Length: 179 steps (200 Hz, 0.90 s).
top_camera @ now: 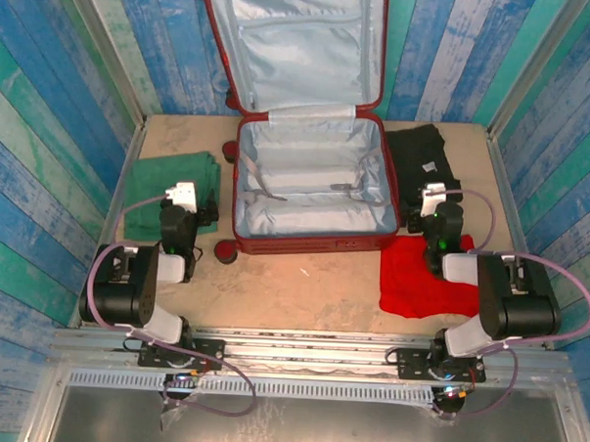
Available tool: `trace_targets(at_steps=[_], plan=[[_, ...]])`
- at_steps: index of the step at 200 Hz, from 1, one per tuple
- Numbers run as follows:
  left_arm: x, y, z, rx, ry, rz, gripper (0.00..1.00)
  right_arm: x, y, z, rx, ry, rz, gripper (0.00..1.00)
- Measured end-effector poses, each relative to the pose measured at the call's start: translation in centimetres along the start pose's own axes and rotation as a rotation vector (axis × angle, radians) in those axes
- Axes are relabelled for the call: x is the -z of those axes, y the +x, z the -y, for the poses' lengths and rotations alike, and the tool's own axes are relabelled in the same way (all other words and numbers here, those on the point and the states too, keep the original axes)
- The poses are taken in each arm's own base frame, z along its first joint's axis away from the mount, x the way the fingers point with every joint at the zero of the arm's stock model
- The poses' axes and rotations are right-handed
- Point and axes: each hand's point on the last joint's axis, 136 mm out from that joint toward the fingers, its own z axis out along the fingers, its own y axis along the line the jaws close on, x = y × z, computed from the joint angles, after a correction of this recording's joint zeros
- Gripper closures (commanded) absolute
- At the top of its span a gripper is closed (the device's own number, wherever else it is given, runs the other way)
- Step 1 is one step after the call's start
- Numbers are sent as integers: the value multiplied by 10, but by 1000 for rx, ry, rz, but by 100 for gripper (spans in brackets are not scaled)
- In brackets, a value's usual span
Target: Pack the luggage
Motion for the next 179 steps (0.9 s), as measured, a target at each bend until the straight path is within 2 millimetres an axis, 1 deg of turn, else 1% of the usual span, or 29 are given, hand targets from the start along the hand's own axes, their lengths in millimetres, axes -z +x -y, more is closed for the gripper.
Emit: trace_targets(at_steps=[168,179], plan=[[0,0,0,0,0,0,7,0,0,0,0,1,0,0],[0,1,1,-5,2,-7,2,1,-1,1,0,4,3,0]])
